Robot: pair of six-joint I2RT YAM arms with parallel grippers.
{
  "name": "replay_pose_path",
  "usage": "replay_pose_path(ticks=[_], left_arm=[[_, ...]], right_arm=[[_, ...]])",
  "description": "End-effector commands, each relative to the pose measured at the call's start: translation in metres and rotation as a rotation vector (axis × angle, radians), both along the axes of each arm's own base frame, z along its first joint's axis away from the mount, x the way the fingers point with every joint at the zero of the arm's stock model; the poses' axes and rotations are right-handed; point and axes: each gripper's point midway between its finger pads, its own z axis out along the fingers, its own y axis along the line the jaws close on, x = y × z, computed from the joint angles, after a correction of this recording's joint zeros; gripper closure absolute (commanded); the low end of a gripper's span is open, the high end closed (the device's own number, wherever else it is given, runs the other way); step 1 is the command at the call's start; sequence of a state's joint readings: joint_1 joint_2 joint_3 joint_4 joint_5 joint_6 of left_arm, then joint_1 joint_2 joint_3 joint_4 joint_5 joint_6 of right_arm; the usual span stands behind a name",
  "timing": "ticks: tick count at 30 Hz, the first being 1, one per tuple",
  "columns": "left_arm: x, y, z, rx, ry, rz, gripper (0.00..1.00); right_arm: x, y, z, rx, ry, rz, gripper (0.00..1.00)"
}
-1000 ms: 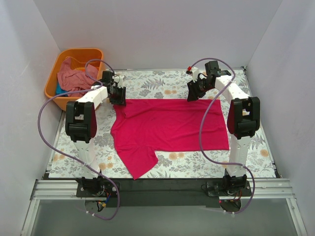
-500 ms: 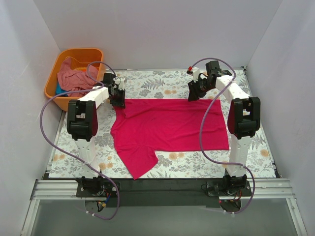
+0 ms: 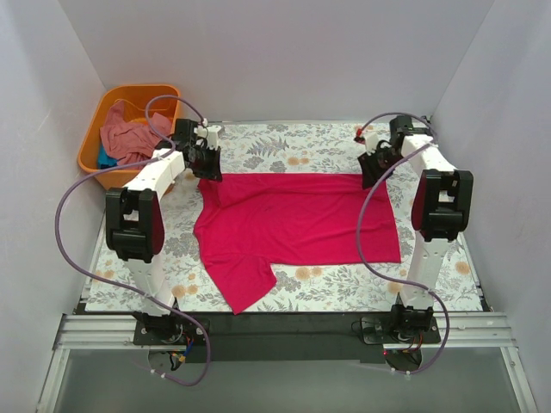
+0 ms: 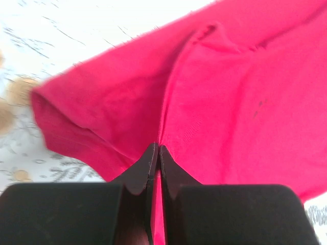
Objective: Fold and stack the t-shirts
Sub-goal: Fold the tshirt
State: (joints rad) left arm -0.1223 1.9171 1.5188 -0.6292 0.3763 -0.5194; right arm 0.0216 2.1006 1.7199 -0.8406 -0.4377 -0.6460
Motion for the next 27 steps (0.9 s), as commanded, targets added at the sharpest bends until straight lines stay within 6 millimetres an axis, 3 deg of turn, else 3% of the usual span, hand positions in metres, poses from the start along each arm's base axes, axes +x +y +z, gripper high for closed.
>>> replay_pose_path(ticks=[1,4,9,16,27], left_arm=[[-0.03,-0.011,0.01,-0.035,0.016,-0.104,1.0],[-0.052,-0.022,0.01,-0.084,0.032,-0.177,1.0],[-0.081,-0.036,0.005,-0.063,0.025,-0.304,1.0],[-0.096,-0.033,-0.01,-0.028,0.067,-0.331,1.0],[-0.085,-0.022,-0.018,0.035,0.065,-0.303,1.0]], right_arm=[[-0.01,-0.052,0.008,-0.104,-0.01,-0.003,0.53],[-0.015,-0.087,0.002,-0.162,0.002,-0.022,0.54],[-0.022,-0.106,-0.005,-0.201,0.019,-0.016,0.56],[-0.019,-0.096,0.005,-0.17,-0.022,0.038,0.52],[-0.015,-0.077,0.0,-0.209,-0.039,0.139,0.52]])
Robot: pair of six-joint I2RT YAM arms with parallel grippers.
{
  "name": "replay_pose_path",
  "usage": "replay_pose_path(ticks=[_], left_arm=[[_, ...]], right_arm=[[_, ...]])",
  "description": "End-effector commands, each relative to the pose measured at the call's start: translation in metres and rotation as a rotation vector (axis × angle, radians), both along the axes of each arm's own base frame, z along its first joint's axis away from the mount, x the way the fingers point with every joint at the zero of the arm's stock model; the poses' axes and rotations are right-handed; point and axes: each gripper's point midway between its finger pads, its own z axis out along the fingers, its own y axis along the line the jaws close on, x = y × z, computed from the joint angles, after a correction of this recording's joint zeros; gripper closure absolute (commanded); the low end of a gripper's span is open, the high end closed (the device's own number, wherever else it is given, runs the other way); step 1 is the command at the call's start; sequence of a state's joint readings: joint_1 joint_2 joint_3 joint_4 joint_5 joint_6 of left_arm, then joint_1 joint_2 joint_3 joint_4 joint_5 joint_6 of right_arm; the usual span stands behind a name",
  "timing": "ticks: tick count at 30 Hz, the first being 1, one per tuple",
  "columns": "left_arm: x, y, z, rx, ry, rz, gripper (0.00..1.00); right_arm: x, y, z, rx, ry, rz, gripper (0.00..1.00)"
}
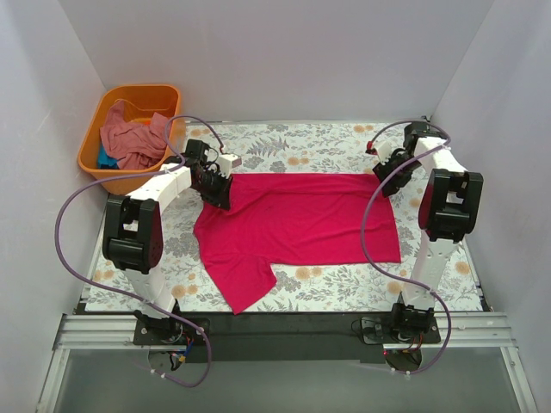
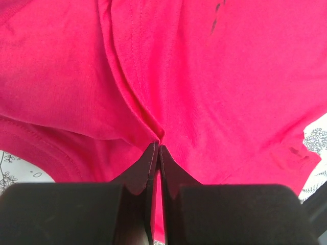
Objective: Fold and stack the t-shirts
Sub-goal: Fold the tshirt
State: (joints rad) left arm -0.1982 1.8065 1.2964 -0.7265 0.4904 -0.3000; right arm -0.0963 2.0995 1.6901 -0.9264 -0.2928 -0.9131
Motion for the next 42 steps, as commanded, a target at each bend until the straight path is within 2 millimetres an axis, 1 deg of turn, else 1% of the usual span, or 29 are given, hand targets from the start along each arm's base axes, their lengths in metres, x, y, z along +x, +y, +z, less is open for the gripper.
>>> replay_pose_path(ticks=[1,5,9,11,14,17,18,20,21,22,23,24,25,26,27,28,29,30,31,32,33,34,35,36,37,39,42], left_arm=[[0.008,0.005,0.014,0.019,-0.058,0.0,1.0],[0.01,0.005,0.013,0.022,-0.065,-0.005,1.0],[0.009,0.008,0.011,0.039,-0.076,-0.039,1.0],[0.006,0.011,0.007,0.055,-0.074,-0.054,0.99],[0.002,0.017,-0.003,0.091,-0.068,-0.072,1.0],[-0.003,0.018,-0.009,0.098,-0.056,-0.101,0.99],[-0.003,0.018,-0.008,0.096,-0.063,-0.116,0.98],[-0.006,0.015,-0.006,0.08,-0.068,-0.141,0.94],[-0.004,0.013,-0.003,0.073,-0.077,-0.148,0.91],[-0.003,0.011,-0.001,0.064,-0.089,-0.162,0.84],[0.0,0.005,0.008,0.028,-0.107,-0.177,0.81],[0.005,0.001,0.013,0.011,-0.125,-0.175,0.77],[0.011,-0.004,0.02,-0.017,-0.131,-0.15,0.74],[0.02,-0.009,0.021,-0.04,-0.137,-0.136,0.71],[0.033,-0.017,0.035,-0.074,-0.166,-0.127,0.71],[0.043,-0.024,0.04,-0.098,-0.172,-0.095,0.7],[0.05,-0.028,0.032,-0.105,-0.153,-0.087,0.69],[0.063,-0.034,0.039,-0.094,-0.186,-0.076,0.68],[0.073,-0.039,0.038,-0.097,-0.2,-0.059,0.68],[0.077,-0.043,0.029,-0.1,-0.177,-0.052,0.67],[0.08,-0.048,0.025,-0.095,-0.173,-0.054,0.67],[0.089,-0.053,0.028,-0.096,-0.193,-0.054,0.67],[0.091,-0.056,0.026,-0.095,-0.191,-0.055,0.66],[0.092,-0.061,0.015,-0.089,-0.172,-0.063,0.65],[0.097,-0.063,0.015,-0.086,-0.184,-0.064,0.64],[0.096,-0.068,0.007,-0.09,-0.171,-0.076,0.64],[0.094,-0.073,-0.001,-0.089,-0.164,-0.094,0.62]], right_arm=[[0.003,0.008,0.018,-0.009,-0.046,0.065,0.52],[0.001,0.014,0.011,-0.019,-0.03,0.089,0.52],[-0.005,0.007,-0.01,-0.067,0.024,0.098,0.52],[-0.005,0.002,-0.019,-0.09,0.042,0.103,0.55],[-0.002,-0.001,-0.022,-0.103,0.043,0.099,0.59],[0.001,-0.003,-0.02,-0.106,0.035,0.096,0.67],[0.003,-0.003,-0.019,-0.106,0.029,0.095,0.72],[0.005,-0.003,-0.016,-0.105,0.019,0.095,0.78],[0.005,-0.003,-0.014,-0.105,0.018,0.095,0.82],[0.006,-0.003,-0.013,-0.106,0.015,0.095,0.85],[0.007,-0.003,-0.012,-0.106,0.01,0.095,0.87],[0.007,-0.003,-0.012,-0.106,0.009,0.095,0.92],[0.008,-0.003,-0.009,-0.107,0.003,0.094,0.94],[0.008,-0.002,-0.009,-0.104,0.001,0.095,0.96],[0.008,-0.002,-0.009,-0.102,0.002,0.095,0.98],[0.008,-0.001,-0.008,-0.101,-0.001,0.095,0.98],[0.008,-0.001,-0.007,-0.099,-0.001,0.095,0.99],[0.01,-0.001,-0.006,-0.1,-0.005,0.095,0.99],[0.01,0.0,-0.006,-0.098,-0.007,0.094,0.99],[0.011,0.0,-0.006,-0.095,-0.008,0.093,0.99],[0.011,0.0,-0.006,-0.093,-0.008,0.092,0.99],[0.011,0.001,-0.005,-0.09,-0.01,0.092,0.99],[0.011,0.001,-0.005,-0.089,-0.009,0.091,0.99],[0.011,0.002,-0.004,-0.087,-0.013,0.091,0.99],[0.012,0.002,-0.003,-0.086,-0.014,0.09,0.99],[0.011,0.002,-0.003,-0.087,-0.012,0.091,0.99],[0.011,0.001,-0.002,-0.091,-0.016,0.093,0.99]])
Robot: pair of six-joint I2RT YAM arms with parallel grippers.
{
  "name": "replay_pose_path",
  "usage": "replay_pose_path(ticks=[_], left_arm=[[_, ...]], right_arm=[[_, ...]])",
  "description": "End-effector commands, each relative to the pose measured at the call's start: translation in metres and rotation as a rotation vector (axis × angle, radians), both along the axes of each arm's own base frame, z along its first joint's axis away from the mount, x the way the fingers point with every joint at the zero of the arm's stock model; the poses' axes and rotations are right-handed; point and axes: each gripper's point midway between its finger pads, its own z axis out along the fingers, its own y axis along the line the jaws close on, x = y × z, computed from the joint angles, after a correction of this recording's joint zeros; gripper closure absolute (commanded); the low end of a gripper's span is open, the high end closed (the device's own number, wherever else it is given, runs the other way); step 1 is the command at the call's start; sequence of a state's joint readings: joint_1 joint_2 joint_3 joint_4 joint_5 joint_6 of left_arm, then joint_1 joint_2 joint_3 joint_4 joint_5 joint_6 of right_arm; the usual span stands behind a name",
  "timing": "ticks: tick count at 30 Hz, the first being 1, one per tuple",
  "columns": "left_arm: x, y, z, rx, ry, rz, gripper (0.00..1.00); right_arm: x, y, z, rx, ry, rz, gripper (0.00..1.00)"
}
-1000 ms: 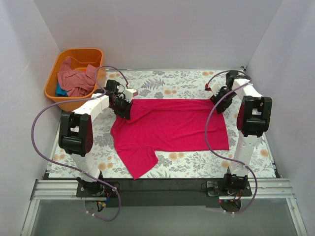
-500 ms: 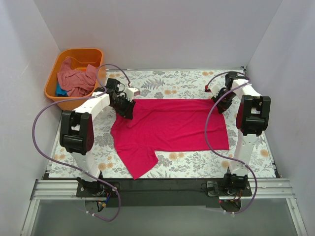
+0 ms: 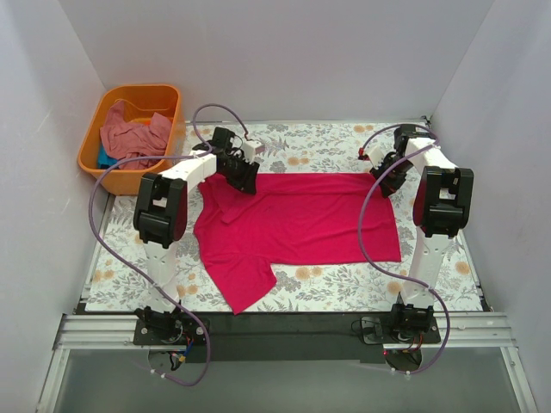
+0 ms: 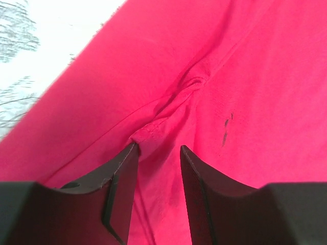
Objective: Fold and stack the t-shirts
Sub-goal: Fold the tshirt
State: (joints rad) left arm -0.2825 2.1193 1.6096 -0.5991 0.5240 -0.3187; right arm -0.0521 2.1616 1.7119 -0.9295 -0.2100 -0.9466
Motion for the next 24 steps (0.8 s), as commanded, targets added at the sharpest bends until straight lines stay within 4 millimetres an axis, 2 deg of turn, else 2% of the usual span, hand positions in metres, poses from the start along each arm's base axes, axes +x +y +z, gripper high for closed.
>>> replay_pose_path(ticks=[1,4,6,7,11,13,18,21,24], left_arm=[[0.009,-0.009,0.017,-0.021,-0.054,-0.011,0.62],[0.007,-0.011,0.012,-0.011,-0.044,-0.014,0.63],[0.004,-0.011,0.01,-0.009,-0.039,-0.018,0.67],[0.004,-0.012,0.013,-0.012,-0.045,-0.019,0.75],[0.001,-0.011,0.026,-0.019,-0.068,-0.022,0.96],[-0.003,-0.009,0.029,-0.018,-0.071,-0.025,1.0],[-0.012,-0.008,0.049,-0.026,-0.099,-0.033,1.0],[-0.023,-0.011,0.063,-0.053,-0.09,-0.054,1.0],[-0.035,-0.014,0.068,-0.07,-0.066,-0.07,1.0]], right_arm=[[0.009,-0.002,0.019,-0.005,-0.053,0.034,0.99],[0.009,-0.002,0.018,-0.002,-0.054,0.034,0.99],[0.011,-0.001,0.019,-0.001,-0.056,0.033,0.99],[0.01,-0.001,0.018,0.0,-0.053,0.031,0.99],[0.012,-0.001,0.02,-0.001,-0.059,0.031,0.99],[0.012,-0.001,0.02,0.0,-0.06,0.03,0.99],[0.013,-0.001,0.023,0.001,-0.067,0.029,0.99],[0.013,-0.001,0.025,-0.001,-0.072,0.03,0.99],[0.015,-0.002,0.028,-0.006,-0.081,0.029,0.99]])
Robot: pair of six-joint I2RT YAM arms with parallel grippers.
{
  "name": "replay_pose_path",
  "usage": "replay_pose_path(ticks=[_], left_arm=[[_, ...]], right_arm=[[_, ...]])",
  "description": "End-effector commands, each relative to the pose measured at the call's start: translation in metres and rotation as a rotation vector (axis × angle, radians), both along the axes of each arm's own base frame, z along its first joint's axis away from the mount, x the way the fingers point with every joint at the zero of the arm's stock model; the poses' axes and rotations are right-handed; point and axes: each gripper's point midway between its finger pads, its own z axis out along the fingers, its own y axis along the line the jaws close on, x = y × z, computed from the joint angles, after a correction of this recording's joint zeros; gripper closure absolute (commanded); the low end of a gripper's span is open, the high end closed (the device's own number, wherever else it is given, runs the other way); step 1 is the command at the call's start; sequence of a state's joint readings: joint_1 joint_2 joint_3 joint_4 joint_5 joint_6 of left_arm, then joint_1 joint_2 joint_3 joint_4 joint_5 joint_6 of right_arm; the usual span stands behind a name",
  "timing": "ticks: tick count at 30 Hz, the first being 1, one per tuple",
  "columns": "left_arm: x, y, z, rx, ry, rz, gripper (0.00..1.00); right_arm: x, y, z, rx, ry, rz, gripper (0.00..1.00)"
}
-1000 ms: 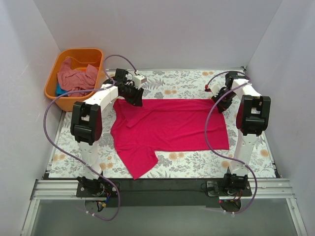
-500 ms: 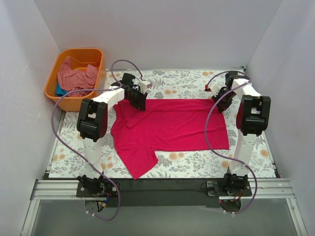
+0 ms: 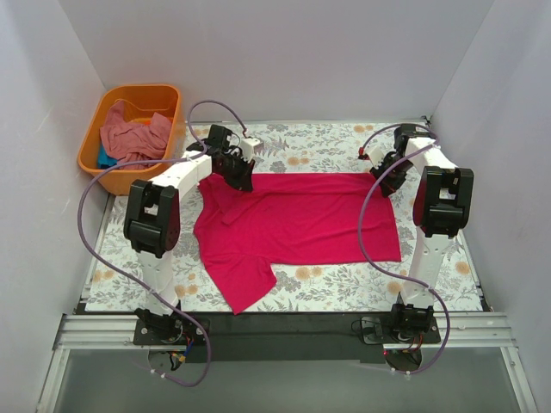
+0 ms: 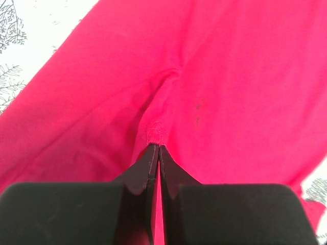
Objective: Fold and stack the t-shirts
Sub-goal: Fold the tshirt
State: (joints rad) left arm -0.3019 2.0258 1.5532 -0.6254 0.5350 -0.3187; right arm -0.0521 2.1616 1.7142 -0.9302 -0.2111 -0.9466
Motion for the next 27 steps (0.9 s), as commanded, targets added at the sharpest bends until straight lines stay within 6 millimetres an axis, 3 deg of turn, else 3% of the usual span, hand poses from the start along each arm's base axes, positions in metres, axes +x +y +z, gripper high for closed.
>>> replay_pose_path(ticks=[1,8,14,18,22,25,27], left_arm=[[-0.021,-0.01,0.047,-0.063,-0.049,-0.055,1.0],[-0.044,-0.006,0.042,-0.042,-0.01,-0.077,1.0],[-0.05,0.0,0.038,-0.016,0.0,-0.075,1.0],[-0.05,-0.002,0.035,-0.02,0.011,-0.076,1.0],[-0.048,-0.003,0.033,-0.022,0.016,-0.073,1.0],[-0.047,-0.003,0.034,-0.023,0.017,-0.074,1.0],[-0.049,-0.002,0.033,-0.019,0.02,-0.075,1.0]], right_arm=[[0.015,-0.003,0.028,-0.009,-0.081,0.03,0.99],[0.019,-0.007,0.033,-0.029,-0.1,0.036,0.99],[0.019,-0.009,0.039,-0.044,-0.117,0.058,0.99],[0.018,-0.009,0.038,-0.04,-0.112,0.055,0.85],[0.017,-0.008,0.034,-0.033,-0.101,0.05,0.86],[0.016,-0.007,0.034,-0.028,-0.097,0.042,0.76],[0.017,-0.007,0.034,-0.029,-0.098,0.045,0.9]])
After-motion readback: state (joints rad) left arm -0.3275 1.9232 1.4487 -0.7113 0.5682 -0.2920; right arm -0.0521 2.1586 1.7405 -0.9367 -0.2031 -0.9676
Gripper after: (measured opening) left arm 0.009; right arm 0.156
